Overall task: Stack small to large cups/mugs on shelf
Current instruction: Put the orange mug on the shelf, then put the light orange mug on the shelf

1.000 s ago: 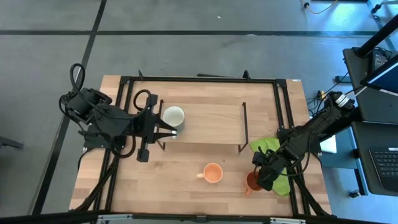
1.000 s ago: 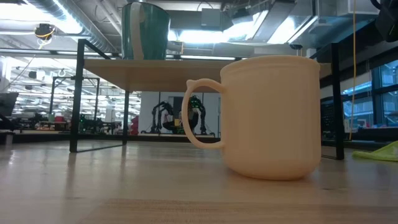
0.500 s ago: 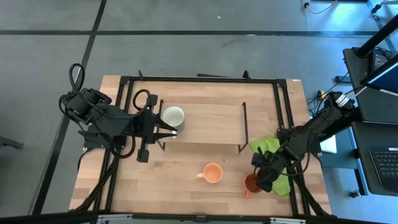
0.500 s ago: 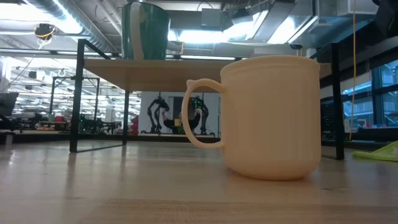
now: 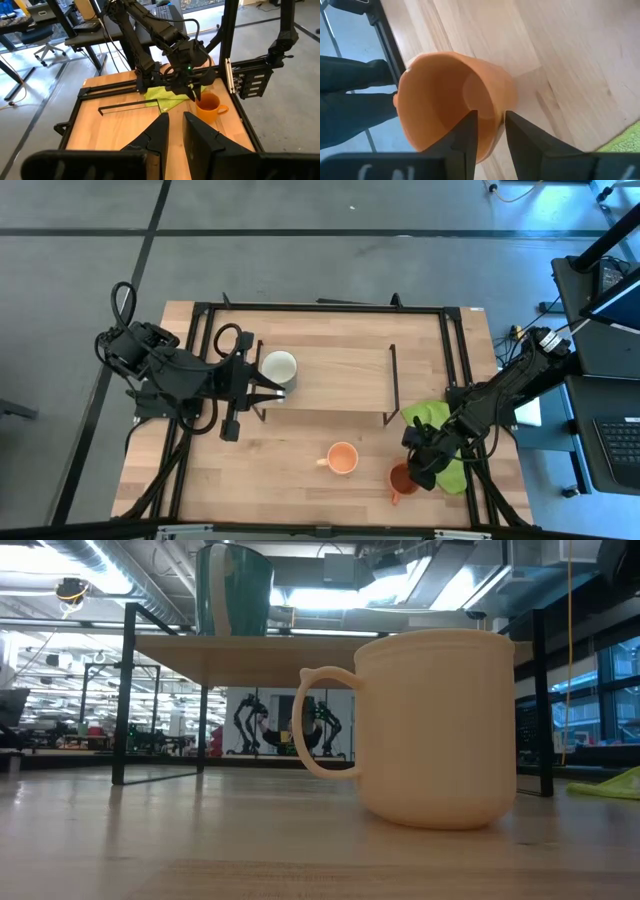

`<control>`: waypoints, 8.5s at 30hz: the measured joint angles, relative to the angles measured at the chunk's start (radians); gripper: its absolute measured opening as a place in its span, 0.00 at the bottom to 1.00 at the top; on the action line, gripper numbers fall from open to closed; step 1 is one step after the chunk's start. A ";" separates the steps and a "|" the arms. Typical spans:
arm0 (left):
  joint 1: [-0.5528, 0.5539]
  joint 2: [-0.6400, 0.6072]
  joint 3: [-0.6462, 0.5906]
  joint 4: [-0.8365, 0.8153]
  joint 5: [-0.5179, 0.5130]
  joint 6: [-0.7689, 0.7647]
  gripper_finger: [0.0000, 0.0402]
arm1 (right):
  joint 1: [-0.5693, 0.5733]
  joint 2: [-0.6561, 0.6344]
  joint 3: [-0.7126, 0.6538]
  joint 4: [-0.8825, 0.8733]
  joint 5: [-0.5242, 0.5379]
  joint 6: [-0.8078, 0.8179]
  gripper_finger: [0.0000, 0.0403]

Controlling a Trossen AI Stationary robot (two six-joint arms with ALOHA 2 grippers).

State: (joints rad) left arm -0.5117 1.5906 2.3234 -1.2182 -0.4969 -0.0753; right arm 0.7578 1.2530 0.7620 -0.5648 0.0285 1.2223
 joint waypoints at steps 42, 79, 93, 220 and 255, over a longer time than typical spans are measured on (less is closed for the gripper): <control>0.001 0.000 0.000 0.000 0.000 0.000 0.12 | -0.055 0.090 0.069 -0.047 -0.004 0.042 0.08; 0.001 0.000 0.000 -0.038 -0.020 0.004 0.12 | -0.571 0.509 1.309 -0.720 0.129 -1.103 0.08; 0.010 0.000 0.000 -0.159 -0.018 -0.110 0.12 | -0.754 0.675 1.503 -0.939 0.052 -1.108 0.06; 0.003 0.000 0.000 -0.294 0.038 -0.228 0.12 | -0.864 0.699 1.358 -0.879 -0.103 -0.785 0.00; -0.033 -0.001 0.000 -0.300 0.062 -0.176 0.12 | -0.573 0.328 1.285 -1.001 0.096 -0.466 0.02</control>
State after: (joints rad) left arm -0.5445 1.5898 2.3230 -1.5178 -0.4347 -0.2512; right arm 0.1845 1.5808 2.0471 -1.5657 0.1241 0.7561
